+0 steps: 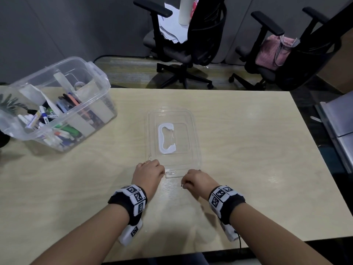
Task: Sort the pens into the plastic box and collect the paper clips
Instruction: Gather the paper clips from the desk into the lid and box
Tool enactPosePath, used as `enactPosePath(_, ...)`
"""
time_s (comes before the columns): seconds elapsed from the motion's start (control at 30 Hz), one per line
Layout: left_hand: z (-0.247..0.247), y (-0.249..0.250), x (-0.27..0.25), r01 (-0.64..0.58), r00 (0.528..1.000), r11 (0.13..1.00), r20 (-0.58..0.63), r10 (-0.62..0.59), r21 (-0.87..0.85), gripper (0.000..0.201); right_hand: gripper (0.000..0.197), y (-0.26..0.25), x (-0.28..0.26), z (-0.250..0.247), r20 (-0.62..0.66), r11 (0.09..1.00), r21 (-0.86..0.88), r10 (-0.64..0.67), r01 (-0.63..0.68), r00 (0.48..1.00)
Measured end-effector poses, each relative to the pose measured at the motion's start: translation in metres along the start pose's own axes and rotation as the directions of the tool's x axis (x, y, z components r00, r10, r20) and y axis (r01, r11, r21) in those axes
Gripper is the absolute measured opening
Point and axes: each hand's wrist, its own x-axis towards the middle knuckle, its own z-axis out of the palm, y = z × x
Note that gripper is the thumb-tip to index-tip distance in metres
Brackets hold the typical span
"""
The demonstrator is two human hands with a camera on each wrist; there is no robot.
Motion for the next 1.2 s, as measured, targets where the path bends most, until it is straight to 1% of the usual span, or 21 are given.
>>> enactPosePath(0.17, 0.000, -0.005, 0.013, 0.010, 1.000, 0.999, 0.025, -0.008, -0.053, 0.010, 0.016, 0.000, 0.004, 0.003, -0.013, 0.999, -0.001, -0.032, 0.032, 0.999)
enactPosePath(0.27, 0.000, -0.005, 0.014, 0.012, 0.999, 0.996, 0.051, -0.008, -0.085, 0.008, 0.014, 0.001, 0.004, 0.002, 0.007, 0.998, -0.021, -0.058, 0.058, 0.998)
enactPosePath(0.4, -0.001, -0.007, 0.014, 0.010, 0.998, 0.979, 0.060, 0.003, -0.204, 0.003, 0.015, -0.001, 0.005, -0.003, 0.044, 0.998, -0.051, -0.046, 0.048, 0.998)
enactPosePath(0.47, -0.001, -0.009, 0.016, 0.020, 0.998, 0.961, 0.069, -0.001, -0.277, 0.008, 0.018, -0.002, 0.006, -0.003, 0.057, 0.996, -0.068, -0.046, 0.050, 0.997)
enactPosePath(0.53, -0.002, -0.011, 0.017, 0.018, 0.996, 0.950, 0.092, 0.011, -0.311, 0.012, 0.018, -0.002, 0.005, -0.002, 0.066, 0.993, -0.094, -0.062, 0.068, 0.996)
enactPosePath(0.63, -0.007, -0.015, 0.019, 0.006, 0.994, 0.934, 0.105, 0.034, -0.357, 0.009, 0.016, -0.001, 0.003, 0.003, 0.052, 0.988, -0.110, -0.108, 0.113, 0.993)
enactPosePath(0.7, -0.016, -0.016, 0.019, 0.067, 0.997, 0.889, 0.066, -0.041, -0.453, 0.009, 0.015, 0.001, 0.001, 0.005, 0.030, 0.984, -0.114, -0.135, 0.138, 0.990)
enactPosePath(0.77, -0.027, -0.019, 0.020, 0.127, 0.989, 0.833, 0.008, -0.145, -0.538, 0.010, 0.015, 0.002, 0.000, 0.006, 0.034, 0.980, -0.143, -0.134, 0.137, 0.990)
enactPosePath(0.8, -0.032, -0.023, 0.022, 0.143, 0.983, 0.819, -0.016, -0.183, -0.556, 0.010, 0.015, 0.002, 0.000, 0.006, 0.044, 0.980, -0.154, -0.123, 0.128, 0.991)
enactPosePath(0.9, -0.048, -0.038, 0.025, 0.167, 0.973, 0.823, -0.047, -0.228, -0.543, 0.009, 0.016, -0.003, 0.005, -0.003, 0.033, 0.992, -0.090, -0.080, 0.083, 0.996)
enactPosePath(1.0, -0.054, -0.052, 0.029, 0.173, 0.980, 0.870, -0.010, -0.200, -0.461, 0.005, 0.017, -0.011, 0.019, -0.018, -0.037, 0.998, -0.007, -0.065, 0.065, 0.997)
enactPosePath(1.07, -0.054, -0.058, 0.030, 0.164, 0.985, 0.905, 0.010, -0.174, -0.394, 0.006, 0.018, -0.016, 0.029, -0.025, -0.063, 0.998, -0.015, -0.070, 0.069, 0.996)
enactPosePath(1.13, -0.051, -0.062, 0.031, 0.149, 0.988, 0.923, 0.014, -0.154, -0.356, 0.014, 0.023, -0.021, 0.036, -0.028, -0.041, 0.996, -0.048, -0.073, 0.071, 0.996)
enactPosePath(1.2, -0.047, -0.065, 0.034, 0.118, 0.993, 0.942, 0.043, -0.110, -0.315, 0.024, 0.027, -0.024, 0.041, -0.028, 0.010, 0.994, -0.085, -0.064, 0.065, 0.998)
